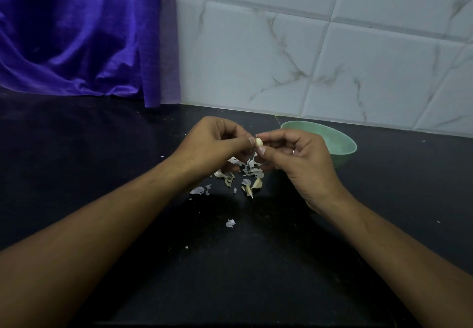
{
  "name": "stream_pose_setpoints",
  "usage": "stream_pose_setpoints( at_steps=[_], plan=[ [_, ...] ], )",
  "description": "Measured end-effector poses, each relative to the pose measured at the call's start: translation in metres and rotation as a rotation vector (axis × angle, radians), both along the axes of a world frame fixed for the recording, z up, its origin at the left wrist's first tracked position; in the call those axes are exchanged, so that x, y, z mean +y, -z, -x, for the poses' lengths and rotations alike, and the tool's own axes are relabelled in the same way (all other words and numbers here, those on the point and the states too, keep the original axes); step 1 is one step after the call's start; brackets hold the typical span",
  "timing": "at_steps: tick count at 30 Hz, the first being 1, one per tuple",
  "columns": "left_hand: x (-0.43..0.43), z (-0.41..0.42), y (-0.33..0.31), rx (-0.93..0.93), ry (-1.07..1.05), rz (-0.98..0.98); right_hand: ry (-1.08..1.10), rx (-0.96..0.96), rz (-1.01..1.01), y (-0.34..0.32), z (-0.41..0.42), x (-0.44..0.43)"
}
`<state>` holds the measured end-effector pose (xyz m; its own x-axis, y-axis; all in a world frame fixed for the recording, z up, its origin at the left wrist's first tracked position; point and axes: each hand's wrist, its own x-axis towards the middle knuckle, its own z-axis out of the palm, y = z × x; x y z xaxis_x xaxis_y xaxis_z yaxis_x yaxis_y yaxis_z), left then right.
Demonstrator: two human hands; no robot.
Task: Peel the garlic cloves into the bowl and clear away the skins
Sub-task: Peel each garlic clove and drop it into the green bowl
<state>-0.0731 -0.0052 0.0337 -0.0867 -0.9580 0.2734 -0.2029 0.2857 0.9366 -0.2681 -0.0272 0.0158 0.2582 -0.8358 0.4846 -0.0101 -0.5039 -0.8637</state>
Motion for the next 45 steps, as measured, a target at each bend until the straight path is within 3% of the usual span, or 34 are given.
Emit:
stream_pose_setpoints(
  at_steps=[14,35,45],
  plan=[
    [0.0014,0.0085,0.0014,-0.031,-0.137,0.057,-0.029,-0.026,-0.034,0.0012,-0.0038,0.0038],
    [0.0049,0.0043,-0.0005,-0.376,-0.221,0.234,-0.098,-0.096,-0.214,-0.0057,-0.0023,0.0055],
    [0.0083,0.0046,-0.0026,-0.289,-0.155,0.235,-0.085,-0.109,-0.242,-0.004,-0.003,0.0043]
  ],
)
